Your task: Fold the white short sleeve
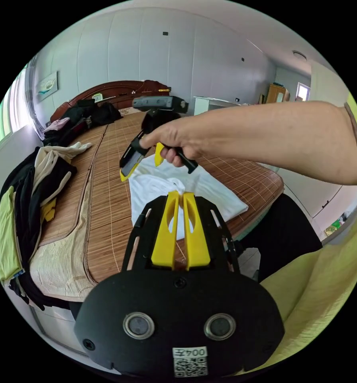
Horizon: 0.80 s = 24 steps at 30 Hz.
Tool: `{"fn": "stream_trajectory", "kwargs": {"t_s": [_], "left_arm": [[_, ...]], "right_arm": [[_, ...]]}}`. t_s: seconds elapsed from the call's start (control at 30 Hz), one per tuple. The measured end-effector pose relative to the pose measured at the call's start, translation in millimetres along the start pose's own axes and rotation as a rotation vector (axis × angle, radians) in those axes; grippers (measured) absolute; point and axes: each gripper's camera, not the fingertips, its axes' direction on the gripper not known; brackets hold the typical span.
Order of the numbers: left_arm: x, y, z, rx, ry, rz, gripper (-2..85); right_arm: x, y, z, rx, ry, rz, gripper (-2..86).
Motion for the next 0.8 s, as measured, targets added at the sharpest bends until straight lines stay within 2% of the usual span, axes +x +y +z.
{"fn": "stream_trajectory", "kwargs": {"t_s": [0.17,0.3,0.47,0.53,0.8], "left_arm": [[-1,3,2,0.005,0.02,-0.013,1.9],[-4,6,1,0.012,0.044,-0.03,1.9],[-4,9,0,0.009,0.063,-0.03,1.9],[-5,9,0,0.004,0.066,-0.038,1.9],[-12,2,-2,-0.006,0.056,-0.041,1.9]], "right_arm": [[-28,-62,47,-0.173,0.291,0.017,20.8],[-9,-67,37,-0.148,0.234,0.075,15.8],[29,-37,5,-0.009,-0.047,0.132,12.3],[32,-31,4,-0.009,-0.097,0.117,12.8],[4,-31,17,-0.039,0.0,0.076,15.2]]}}
